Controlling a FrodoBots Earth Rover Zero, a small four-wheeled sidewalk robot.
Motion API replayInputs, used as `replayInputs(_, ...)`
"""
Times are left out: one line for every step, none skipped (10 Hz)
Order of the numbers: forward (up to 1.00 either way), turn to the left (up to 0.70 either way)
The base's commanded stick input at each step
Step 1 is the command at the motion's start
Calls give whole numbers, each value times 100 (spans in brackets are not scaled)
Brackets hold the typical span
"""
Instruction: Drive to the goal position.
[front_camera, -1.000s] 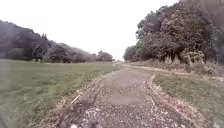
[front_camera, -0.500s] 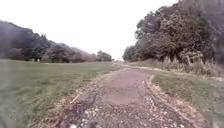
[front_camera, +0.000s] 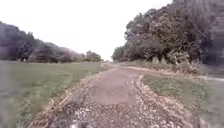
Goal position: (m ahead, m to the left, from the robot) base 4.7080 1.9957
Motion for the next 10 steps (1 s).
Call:
replayInputs(0,-5)
replayInputs(0,-5)
replayInputs(0,-5)
replayInputs(0,-5)
replayInputs(0,-5)
replayInputs(0,-5)
replayInputs(0,-5)
replayInputs(0,-5)
replayInputs(0,-5)
replayInputs(0,-5)
